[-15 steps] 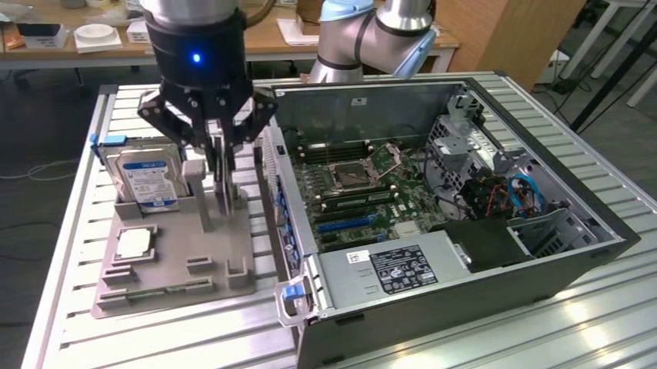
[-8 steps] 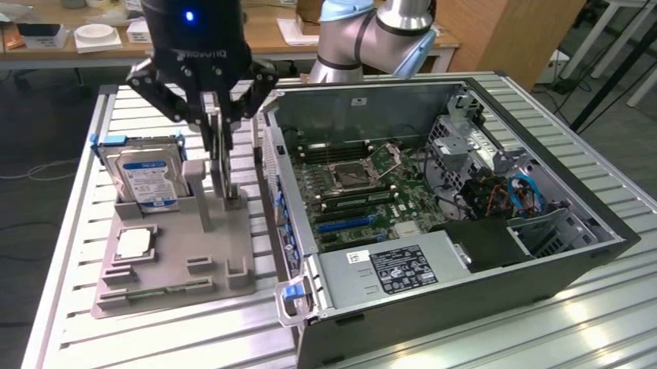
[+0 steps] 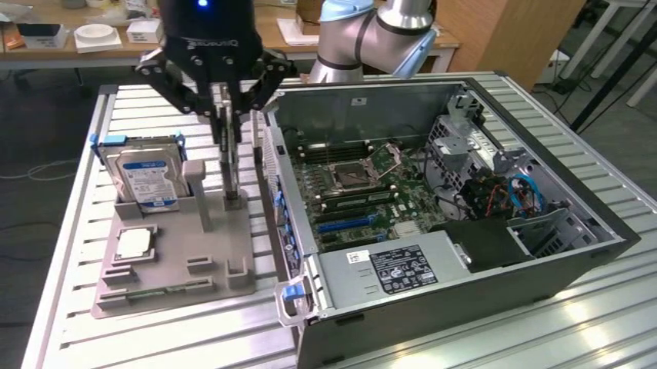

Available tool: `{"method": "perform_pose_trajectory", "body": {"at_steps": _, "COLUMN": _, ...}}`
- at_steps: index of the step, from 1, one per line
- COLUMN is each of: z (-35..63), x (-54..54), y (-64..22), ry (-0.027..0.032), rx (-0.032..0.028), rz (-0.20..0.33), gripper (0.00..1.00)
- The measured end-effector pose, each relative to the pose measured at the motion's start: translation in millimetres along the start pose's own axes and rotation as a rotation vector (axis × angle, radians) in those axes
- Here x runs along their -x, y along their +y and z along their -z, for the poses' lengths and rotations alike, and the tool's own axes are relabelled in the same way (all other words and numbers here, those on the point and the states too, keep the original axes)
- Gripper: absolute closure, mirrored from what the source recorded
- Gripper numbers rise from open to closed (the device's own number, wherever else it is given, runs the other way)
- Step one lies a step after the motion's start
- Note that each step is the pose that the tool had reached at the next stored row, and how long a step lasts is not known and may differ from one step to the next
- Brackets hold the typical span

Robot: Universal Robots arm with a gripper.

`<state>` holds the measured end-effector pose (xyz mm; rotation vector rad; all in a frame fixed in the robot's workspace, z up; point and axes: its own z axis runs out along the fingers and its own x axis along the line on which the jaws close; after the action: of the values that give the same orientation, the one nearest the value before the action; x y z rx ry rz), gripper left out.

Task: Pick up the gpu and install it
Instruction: 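Pick up the gpu and move the gpu toward the slot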

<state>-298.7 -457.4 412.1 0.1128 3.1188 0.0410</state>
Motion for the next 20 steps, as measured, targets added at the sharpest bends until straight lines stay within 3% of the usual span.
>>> {"method": "perform_pose_trajectory", "body": {"at_steps": 20, "z": -3.4, "x": 90.7, "y": 6.6, "ry": 0.0002, "rx": 0.0001, "rz": 0.0, "gripper": 0.74}}
